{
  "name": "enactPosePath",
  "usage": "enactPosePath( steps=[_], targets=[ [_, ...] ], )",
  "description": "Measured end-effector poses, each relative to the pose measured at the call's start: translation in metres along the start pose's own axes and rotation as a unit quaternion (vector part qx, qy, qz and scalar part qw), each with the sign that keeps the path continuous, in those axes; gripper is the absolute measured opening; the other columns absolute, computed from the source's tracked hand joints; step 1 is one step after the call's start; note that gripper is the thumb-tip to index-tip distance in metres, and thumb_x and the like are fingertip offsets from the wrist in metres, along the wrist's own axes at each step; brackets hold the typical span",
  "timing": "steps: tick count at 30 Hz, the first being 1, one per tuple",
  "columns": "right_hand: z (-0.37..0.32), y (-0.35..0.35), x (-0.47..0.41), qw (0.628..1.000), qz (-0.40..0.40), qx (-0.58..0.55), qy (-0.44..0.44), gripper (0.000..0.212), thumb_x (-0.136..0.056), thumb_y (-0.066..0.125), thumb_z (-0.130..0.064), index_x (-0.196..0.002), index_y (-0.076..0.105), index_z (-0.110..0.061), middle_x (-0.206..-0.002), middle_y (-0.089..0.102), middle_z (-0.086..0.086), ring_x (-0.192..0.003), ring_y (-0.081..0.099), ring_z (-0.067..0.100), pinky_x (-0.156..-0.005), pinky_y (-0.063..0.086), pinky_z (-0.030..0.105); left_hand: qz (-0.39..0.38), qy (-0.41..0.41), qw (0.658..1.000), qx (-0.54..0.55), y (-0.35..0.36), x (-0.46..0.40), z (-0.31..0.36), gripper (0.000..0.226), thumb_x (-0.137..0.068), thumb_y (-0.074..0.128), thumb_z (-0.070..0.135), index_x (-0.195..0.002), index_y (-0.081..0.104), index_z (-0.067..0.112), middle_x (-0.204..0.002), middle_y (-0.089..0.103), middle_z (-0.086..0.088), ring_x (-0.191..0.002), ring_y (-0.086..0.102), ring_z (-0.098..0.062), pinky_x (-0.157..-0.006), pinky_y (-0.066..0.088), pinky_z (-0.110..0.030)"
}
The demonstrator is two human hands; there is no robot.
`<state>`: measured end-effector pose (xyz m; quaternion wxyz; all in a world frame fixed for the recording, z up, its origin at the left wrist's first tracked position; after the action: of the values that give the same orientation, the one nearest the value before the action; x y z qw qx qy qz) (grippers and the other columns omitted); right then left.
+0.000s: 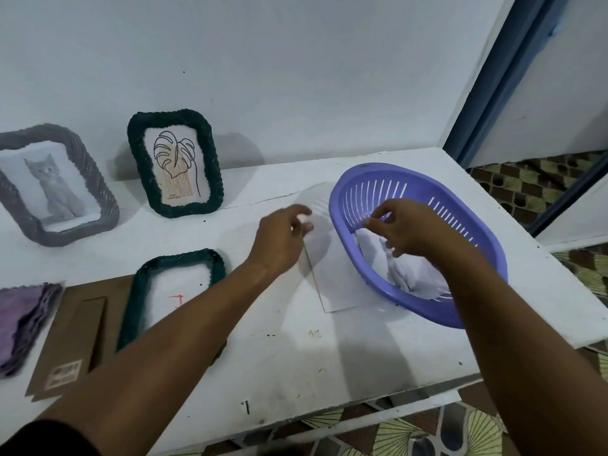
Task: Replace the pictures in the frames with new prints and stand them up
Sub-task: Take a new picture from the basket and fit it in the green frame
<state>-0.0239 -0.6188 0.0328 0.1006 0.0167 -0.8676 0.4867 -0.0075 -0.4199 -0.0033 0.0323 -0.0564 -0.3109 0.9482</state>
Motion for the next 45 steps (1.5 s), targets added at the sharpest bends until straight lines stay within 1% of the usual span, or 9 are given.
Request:
enactPosePath(
  steps=[5,16,20,24,26,30,33,39,45],
  targets=[
    [0.022,0.010,-0.017,0.970,-0.077,0.218,0.073,0.060,-0.085,0.063,-0.046,-0.125,0.051,-0.003,-0.114,0.061,0.013,-0.087,0.055,0.024,-0.077,0.045,0.031,0.001,0.123,0.991,0.043,0.009,-0.005,0.048,0.029,-0.089,0.063,0.030,-0.118,0.062,0.026,-0.109,0.053,0.002,-0.081,0.056,-0.004,-0.067,0.043,0.000],
    [0.051,0.026,-0.036,0.970,-0.019,0.206,0.127,0.089,-0.066,0.079,-0.052,-0.133,0.037,-0.010,-0.134,0.043,0.020,-0.119,0.047,0.038,-0.099,0.043,0.046,-0.010,0.110,0.993,-0.029,0.027,0.000,0.046,0.026,-0.086,0.067,0.026,-0.105,0.071,0.008,-0.111,0.057,-0.003,-0.092,0.054,-0.012,-0.067,0.037,-0.004],
    [0.055,0.021,-0.036,0.977,0.038,0.179,0.109,0.069,-0.077,0.076,-0.032,-0.129,0.037,-0.009,-0.126,0.050,0.020,-0.115,0.050,0.040,-0.094,0.045,0.046,-0.011,0.109,0.993,-0.038,0.027,0.001,0.045,0.028,-0.086,0.067,0.028,-0.106,0.070,0.009,-0.113,0.058,-0.003,-0.091,0.054,-0.010,-0.070,0.038,-0.004],
    [0.048,0.000,-0.031,0.991,0.070,0.081,0.076,0.033,-0.086,0.066,-0.015,-0.113,0.055,0.000,-0.111,0.060,0.021,-0.097,0.059,0.033,-0.079,0.048,0.038,-0.009,0.137,0.987,-0.084,0.027,0.002,0.049,0.026,-0.088,0.065,0.030,-0.106,0.070,0.013,-0.114,0.060,-0.001,-0.097,0.046,-0.008,-0.075,0.035,-0.010],
    [0.040,-0.014,-0.024,0.994,0.057,-0.074,0.057,0.022,-0.084,0.070,-0.016,-0.100,0.062,-0.003,-0.100,0.064,0.021,-0.085,0.063,0.031,-0.071,0.051,0.038,-0.015,0.155,0.983,-0.097,0.025,0.003,0.053,0.021,-0.089,0.063,0.026,-0.105,0.070,0.014,-0.112,0.060,-0.001,-0.101,0.044,-0.009,-0.080,0.032,-0.014],
    [0.025,-0.025,-0.006,0.924,-0.016,-0.380,0.027,0.026,-0.089,0.065,-0.023,-0.104,0.064,-0.002,-0.103,0.069,0.022,-0.093,0.067,0.037,-0.081,0.056,0.045,-0.033,0.147,0.989,0.014,0.017,0.009,0.065,0.015,-0.089,0.064,0.025,-0.102,0.069,0.019,-0.094,0.065,0.005,-0.080,0.056,-0.004,-0.071,0.040,-0.010],
    [0.018,-0.020,0.002,0.865,-0.051,-0.500,0.014,0.039,-0.092,0.055,-0.040,-0.105,0.067,-0.005,-0.102,0.070,0.017,-0.095,0.066,0.034,-0.088,0.052,0.045,-0.074,0.076,0.989,0.107,0.015,0.010,0.069,0.029,-0.084,0.065,0.046,-0.109,0.062,0.031,-0.096,0.066,0.009,-0.085,0.063,-0.003,-0.075,0.050,-0.013],
    [0.006,-0.007,0.010,0.798,-0.085,-0.597,0.026,0.048,-0.094,0.042,-0.049,-0.112,0.061,-0.009,-0.103,0.071,0.017,-0.090,0.070,0.033,-0.066,0.058,0.040,-0.091,0.022,0.975,0.204,0.004,0.013,0.069,0.048,-0.072,0.075,0.052,-0.113,0.054,0.039,-0.103,0.066,0.007,-0.095,0.066,-0.014,-0.082,0.058,-0.039],
    [-0.018,-0.004,0.011,0.824,0.003,-0.564,-0.044,0.026,-0.092,0.058,-0.014,-0.117,0.060,-0.006,-0.107,0.070,0.014,-0.095,0.067,0.031,-0.081,0.057,0.037,-0.038,0.012,0.946,0.322,-0.037,0.012,0.050,0.049,-0.085,0.064,0.001,-0.115,0.048,0.036,-0.106,0.068,-0.011,-0.091,0.068,-0.026,-0.075,0.059,-0.040]
  ],
)
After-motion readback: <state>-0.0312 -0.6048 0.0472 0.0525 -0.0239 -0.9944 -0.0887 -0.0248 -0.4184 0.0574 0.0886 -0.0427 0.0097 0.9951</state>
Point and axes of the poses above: each hand's wrist, its own x-axis away from the middle knuckle, its own y-axis out of the palm, z = x × y, the point moved 4 cm from there along -x, towards the middle knuckle
